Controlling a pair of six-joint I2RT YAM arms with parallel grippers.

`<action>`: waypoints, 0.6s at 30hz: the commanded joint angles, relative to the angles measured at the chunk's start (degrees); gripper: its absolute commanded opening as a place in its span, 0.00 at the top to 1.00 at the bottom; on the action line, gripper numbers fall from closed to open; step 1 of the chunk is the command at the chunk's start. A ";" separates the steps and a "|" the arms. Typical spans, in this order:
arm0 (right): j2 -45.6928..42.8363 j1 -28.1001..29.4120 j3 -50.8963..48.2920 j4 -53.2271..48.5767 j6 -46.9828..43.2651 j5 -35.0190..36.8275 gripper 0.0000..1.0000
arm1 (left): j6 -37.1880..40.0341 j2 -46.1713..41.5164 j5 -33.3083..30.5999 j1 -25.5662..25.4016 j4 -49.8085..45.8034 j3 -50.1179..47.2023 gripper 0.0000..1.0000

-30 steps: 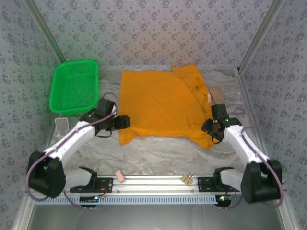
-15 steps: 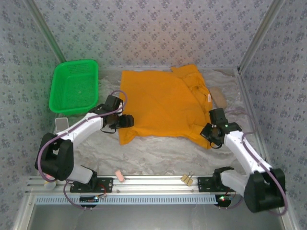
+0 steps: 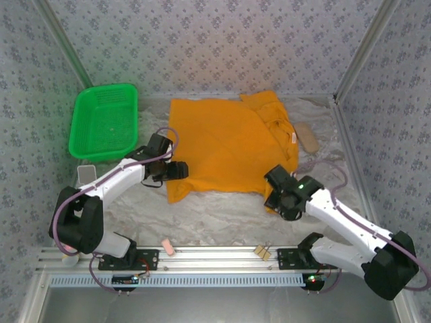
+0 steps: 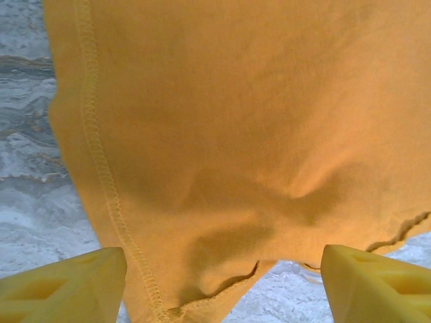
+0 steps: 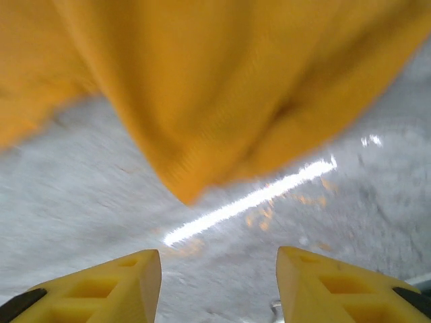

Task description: Fold the inside-out t-shirt

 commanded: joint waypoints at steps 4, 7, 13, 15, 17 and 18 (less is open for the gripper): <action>7.90 -22.92 1.84 8.44 -21.30 -3.58 0.47 | -1.61 1.94 -6.53 -0.21 -2.41 -0.36 0.17; 13.32 -28.64 3.43 14.27 -26.33 -4.29 0.46 | -3.23 3.48 -6.75 -0.16 -1.08 -0.44 0.17; 20.05 -29.17 -0.75 17.92 -22.65 -5.66 0.47 | -3.95 9.02 -4.36 -0.18 1.33 -0.57 0.23; 20.01 -29.15 -3.82 19.37 -20.15 -5.28 0.50 | -3.85 10.34 -4.27 -0.27 1.42 -0.86 0.27; 19.64 -29.16 -5.49 19.98 -19.02 -4.67 0.65 | -3.95 11.14 -4.19 -0.46 1.81 -1.46 0.28; 19.28 -29.32 -5.69 19.43 -18.53 -3.86 0.79 | -4.00 11.45 -4.08 -0.63 2.08 -1.82 0.30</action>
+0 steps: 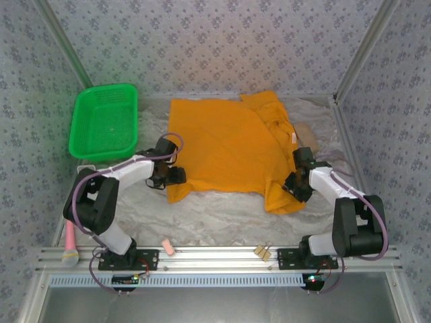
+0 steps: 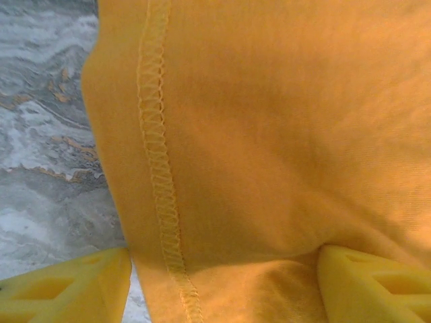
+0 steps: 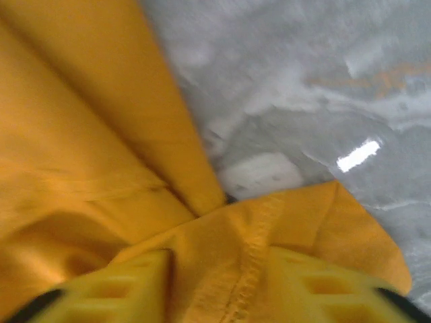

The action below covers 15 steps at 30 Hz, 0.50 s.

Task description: Fold the inside-out t-shirt

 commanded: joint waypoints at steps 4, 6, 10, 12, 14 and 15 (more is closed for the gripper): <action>-4.30 -1.82 1.26 -5.68 3.73 7.92 1.00 | 0.11 2.21 4.68 -1.48 1.80 -1.96 0.66; -6.39 -4.73 3.46 -8.52 3.62 11.50 1.00 | 0.66 2.24 7.39 -2.63 0.81 -1.72 0.83; -9.40 -11.62 6.37 -11.96 5.82 18.01 1.00 | 1.41 -0.31 10.66 -8.52 -2.31 -1.12 0.97; -9.47 -13.76 5.41 -11.09 6.07 20.05 1.00 | 1.17 -1.24 11.41 -12.06 -4.80 -0.48 0.95; -8.22 -14.34 4.92 -10.73 5.56 19.49 1.00 | 2.04 -2.05 15.32 -14.45 -6.51 -0.02 0.83; -7.74 -14.36 4.77 -10.75 4.89 19.45 0.96 | 2.75 -2.74 18.00 -15.27 -7.71 0.52 0.77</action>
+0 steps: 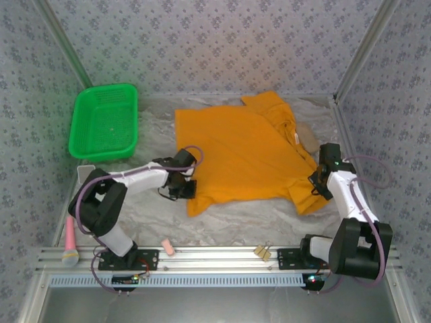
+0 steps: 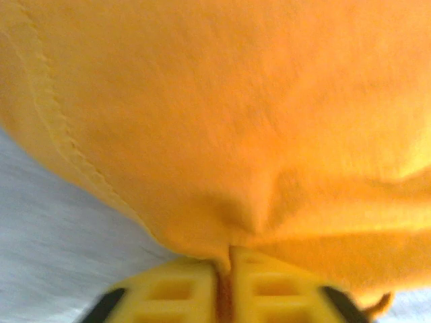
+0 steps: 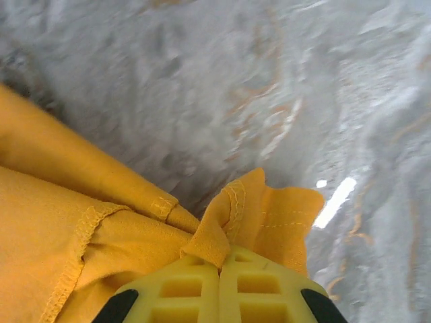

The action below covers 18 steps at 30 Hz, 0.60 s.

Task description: Fold the inside-out t-shirt

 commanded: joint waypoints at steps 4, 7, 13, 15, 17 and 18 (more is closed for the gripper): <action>-1.24 0.46 -0.39 -1.15 -3.35 4.61 0.62 | 3.64 -8.33 11.46 -1.60 -8.60 6.46 0.38; 0.84 4.47 4.41 4.08 -12.28 -2.87 0.54 | 7.14 -9.21 0.77 0.17 -14.08 15.02 0.21; 17.66 12.85 17.93 13.45 -11.69 -11.45 0.50 | 13.03 4.57 -7.54 7.66 -4.67 26.52 0.20; 23.22 13.29 20.96 18.10 -9.99 -12.18 0.50 | 14.40 10.51 -9.31 9.03 -1.17 29.69 0.20; 29.11 13.86 26.06 19.95 -8.97 -10.87 0.51 | 14.78 16.37 -9.48 10.61 0.52 33.66 0.20; 32.41 14.22 28.34 20.58 -8.97 -10.25 0.51 | 14.93 19.45 -9.89 11.24 0.64 35.97 0.21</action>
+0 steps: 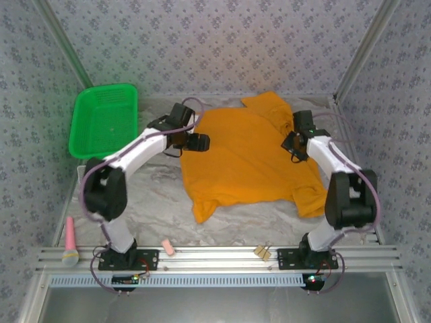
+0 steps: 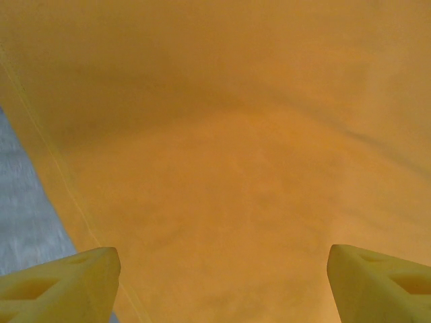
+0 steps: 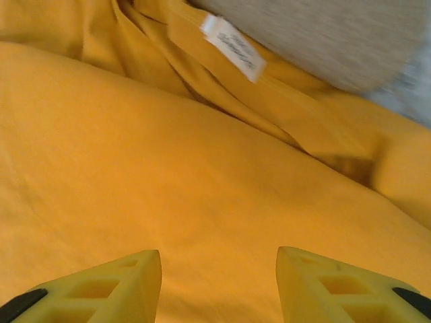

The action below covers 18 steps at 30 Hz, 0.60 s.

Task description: Fold the inside-out t-shirt

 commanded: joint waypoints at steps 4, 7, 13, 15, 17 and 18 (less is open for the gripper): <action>16.55 1.80 14.24 5.13 2.17 -0.33 0.55 | 3.59 14.68 -4.05 1.73 0.53 8.31 0.24; 22.70 2.22 18.17 6.12 3.48 0.15 0.57 | 0.69 15.32 -3.50 1.28 -0.57 5.46 0.26; 34.04 3.98 27.19 5.54 4.01 -6.27 0.58 | -5.22 4.57 -1.50 -0.74 -1.47 -14.08 0.27; 37.52 5.54 31.54 4.66 2.67 -8.28 0.58 | -6.04 -0.48 -0.96 -1.79 -2.40 -20.79 0.27; 41.37 7.98 36.90 3.82 1.04 -10.64 0.58 | -7.54 -5.17 2.55 -2.79 -2.77 -26.64 0.28; 43.15 9.11 39.53 3.25 0.57 -11.68 0.58 | -8.34 -7.17 4.22 -3.35 -2.94 -28.37 0.29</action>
